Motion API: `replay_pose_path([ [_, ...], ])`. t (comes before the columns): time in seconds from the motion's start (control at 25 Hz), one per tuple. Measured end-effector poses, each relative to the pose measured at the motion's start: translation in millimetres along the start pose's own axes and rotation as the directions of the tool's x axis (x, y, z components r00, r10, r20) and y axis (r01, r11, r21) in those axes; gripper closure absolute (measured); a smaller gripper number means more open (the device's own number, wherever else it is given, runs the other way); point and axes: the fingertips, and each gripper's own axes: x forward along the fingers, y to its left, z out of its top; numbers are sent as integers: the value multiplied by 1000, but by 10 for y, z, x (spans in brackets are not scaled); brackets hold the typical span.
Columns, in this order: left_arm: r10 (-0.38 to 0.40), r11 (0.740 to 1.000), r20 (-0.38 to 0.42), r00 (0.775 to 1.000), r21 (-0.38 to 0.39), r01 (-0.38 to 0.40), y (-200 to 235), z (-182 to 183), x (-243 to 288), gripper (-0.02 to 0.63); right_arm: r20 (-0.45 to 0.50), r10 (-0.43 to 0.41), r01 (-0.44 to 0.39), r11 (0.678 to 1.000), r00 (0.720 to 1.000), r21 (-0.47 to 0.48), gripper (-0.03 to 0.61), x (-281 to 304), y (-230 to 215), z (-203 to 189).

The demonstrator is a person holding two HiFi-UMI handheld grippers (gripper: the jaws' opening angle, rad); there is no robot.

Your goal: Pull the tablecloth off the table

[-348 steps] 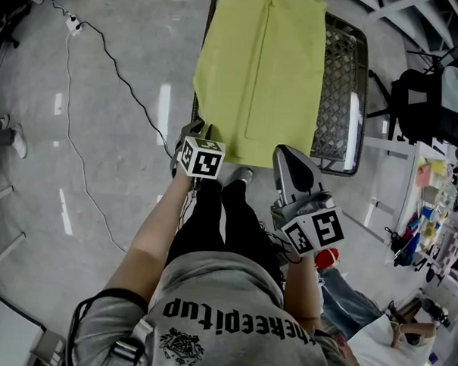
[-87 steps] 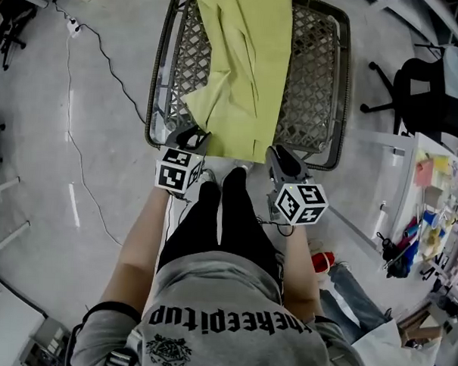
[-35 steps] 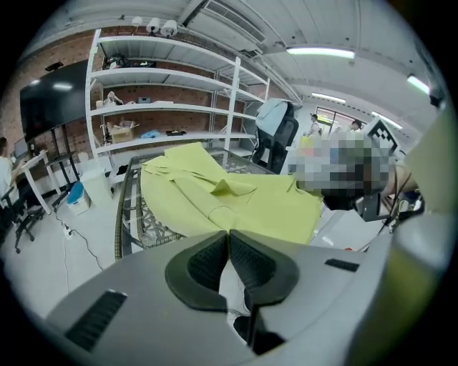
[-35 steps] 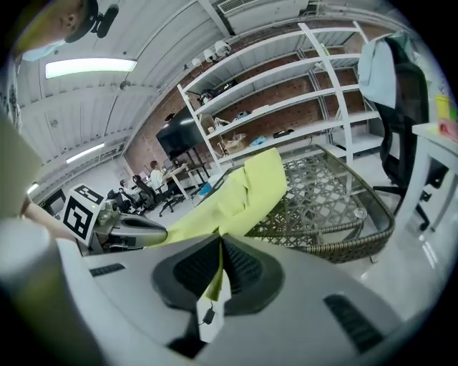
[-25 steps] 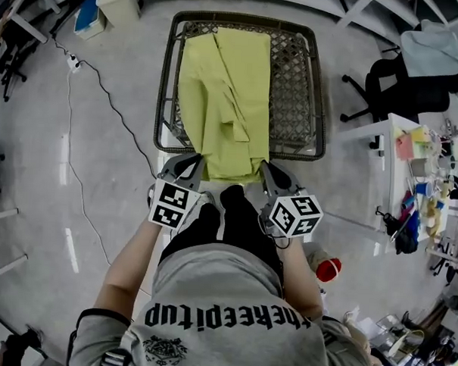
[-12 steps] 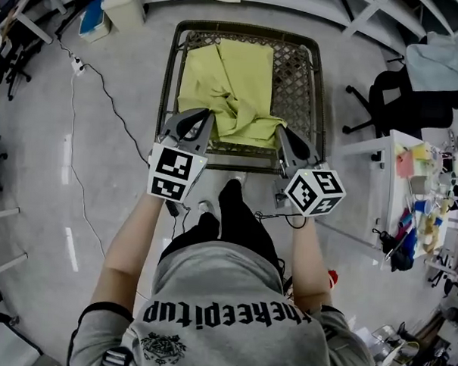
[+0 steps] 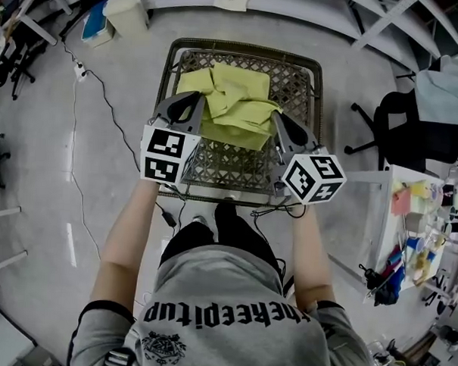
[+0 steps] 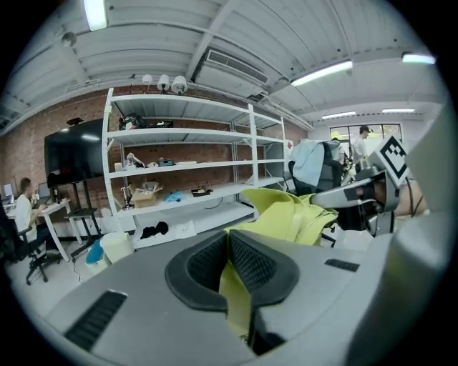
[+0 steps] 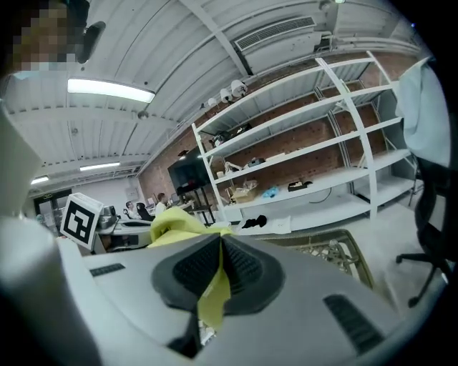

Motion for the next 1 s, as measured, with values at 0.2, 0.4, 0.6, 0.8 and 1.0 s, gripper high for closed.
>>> replay_pose_path([
  [0.2, 49, 998, -35, 998, -26, -50, 180, -24, 248, 589, -29, 34, -34, 999, 999, 7, 561, 309, -164, 41],
  [0.4, 55, 998, -75, 996, -38, -58, 274, -74, 402, 589, -43, 45, -43, 999, 998, 33, 561, 487, -260, 42],
  [0.6, 35, 998, -97, 995, -44, -39, 371, -69, 610, 589, -52, 17, -14, 998, 999, 59, 561, 650, -375, 76],
  [0.8, -8, 999, -110, 994, -51, 3, 430, -126, 854, 589, -56, -28, 33, 996, 998, 89, 561, 795, -530, 39],
  [1.0, -54, 997, -124, 991, -70, 46, 514, -194, 1115, 589, -74, -81, 87, 992, 994, 92, 561, 991, -692, 8],
])
